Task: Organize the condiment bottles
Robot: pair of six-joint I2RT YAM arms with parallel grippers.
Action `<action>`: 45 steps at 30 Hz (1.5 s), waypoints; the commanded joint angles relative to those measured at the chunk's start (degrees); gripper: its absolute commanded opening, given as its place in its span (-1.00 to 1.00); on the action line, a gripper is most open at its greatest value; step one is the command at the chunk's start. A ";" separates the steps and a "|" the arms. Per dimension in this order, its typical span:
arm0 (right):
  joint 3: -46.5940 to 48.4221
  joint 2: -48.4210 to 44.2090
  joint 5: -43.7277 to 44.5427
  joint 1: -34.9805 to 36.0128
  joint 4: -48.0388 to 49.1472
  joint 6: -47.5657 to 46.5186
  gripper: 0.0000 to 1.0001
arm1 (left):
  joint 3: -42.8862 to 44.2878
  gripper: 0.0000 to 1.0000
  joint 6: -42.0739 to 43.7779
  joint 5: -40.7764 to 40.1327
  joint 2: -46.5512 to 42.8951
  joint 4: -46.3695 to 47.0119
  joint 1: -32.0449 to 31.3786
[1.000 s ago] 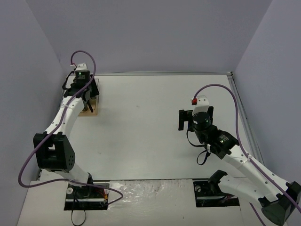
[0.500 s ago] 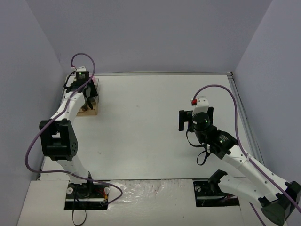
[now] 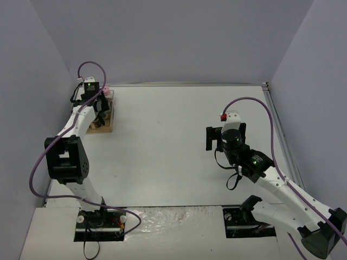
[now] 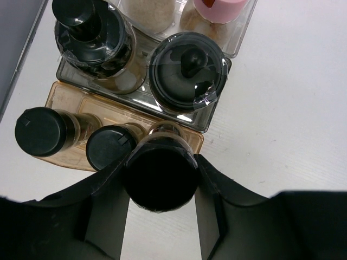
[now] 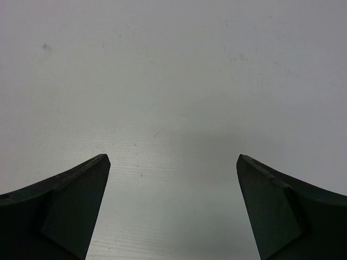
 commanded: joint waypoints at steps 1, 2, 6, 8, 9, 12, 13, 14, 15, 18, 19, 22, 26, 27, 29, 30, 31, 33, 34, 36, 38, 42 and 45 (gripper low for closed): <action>0.48 0.33 2.04 -0.25 2.80 0.44 1.00 | 0.93 -0.83 -1.01 -0.18 0.26 2.51 0.21; 0.47 0.35 2.05 -0.25 2.82 0.45 1.00 | 1.01 -0.83 -1.11 -0.08 0.33 2.46 0.19; 0.47 0.61 2.14 -0.25 2.76 0.46 1.00 | 1.22 -0.81 -1.46 0.48 0.75 1.52 0.28; 0.47 0.61 2.14 -0.25 2.80 0.46 1.00 | 1.46 -0.80 -1.57 0.69 0.90 0.71 0.30; 0.47 0.61 2.14 -0.25 2.76 0.46 1.00 | 1.63 -0.80 -1.57 0.77 0.98 0.19 0.34; 0.47 0.64 2.16 -0.25 2.75 0.46 1.00 | 1.61 -0.80 -1.54 0.77 0.48 -0.77 0.28; 0.47 0.70 2.22 -0.25 2.81 0.46 1.00 | 1.32 -0.80 -1.49 0.66 0.01 -0.71 0.28; 0.51 0.74 2.18 -0.25 2.77 0.46 1.00 | 0.97 -0.80 -1.40 0.53 -0.80 -0.75 0.32; 0.55 0.78 2.14 -0.25 2.73 0.46 1.00 | 0.62 -0.80 -1.31 0.40 -1.63 -0.79 0.37; 0.47 0.96 2.22 -0.25 2.82 0.46 1.00 | 0.19 -0.80 -0.98 0.06 -3.93 -0.95 0.28; 0.50 1.13 2.20 -0.25 2.90 0.46 1.00 | 0.13 -0.80 -0.90 -0.02 -4.59 -1.11 0.28; 0.48 1.64 1.99 -0.25 3.01 0.46 1.00 | -0.08 -0.79 -0.70 -0.14 -6.02 -1.41 0.28; 0.49 1.69 1.90 -0.25 3.08 0.40 1.00 | -0.31 -0.80 -0.52 -0.32 -6.20 -1.88 0.25; 0.47 1.65 1.87 -0.25 3.08 0.37 1.00 | -0.40 -0.80 -0.53 -0.29 -6.16 -1.88 0.28; 0.47 1.53 1.87 -0.25 3.08 0.37 1.00 | -0.89 -0.80 -0.75 -0.09 -5.98 -1.24 0.23; 0.44 1.49 1.87 -0.25 3.08 0.39 1.00 | -1.16 -0.80 -0.94 -0.05 -5.86 -0.98 0.22; 0.38 1.49 1.87 -0.25 3.13 0.45 1.00 | -1.26 -0.80 -1.15 0.00 -5.61 -0.76 0.26; 0.22 1.60 1.81 -0.25 3.28 0.46 1.00 | -1.45 -0.80 -1.52 0.31 -4.63 0.06 0.28; 0.28 1.67 1.87 -0.25 3.34 0.47 1.00 | -1.21 -0.80 -1.71 0.71 -3.76 0.01 0.27; 0.17 1.60 1.84 -0.25 3.34 0.54 1.00 | -0.99 -0.79 -2.13 1.15 -2.79 0.27 0.20; 0.07 1.45 1.83 -0.25 3.34 0.54 1.00 | -0.99 -0.77 -2.40 1.22 -2.01 0.78 0.19; -0.06 1.52 1.99 -0.28 3.34 0.54 1.00 | -0.78 -0.67 -2.74 1.41 -0.87 1.65 0.14; 0.03 1.98 1.91 -0.25 3.34 0.54 1.00 | -0.65 -0.58 -2.75 1.24 0.11 1.80 0.07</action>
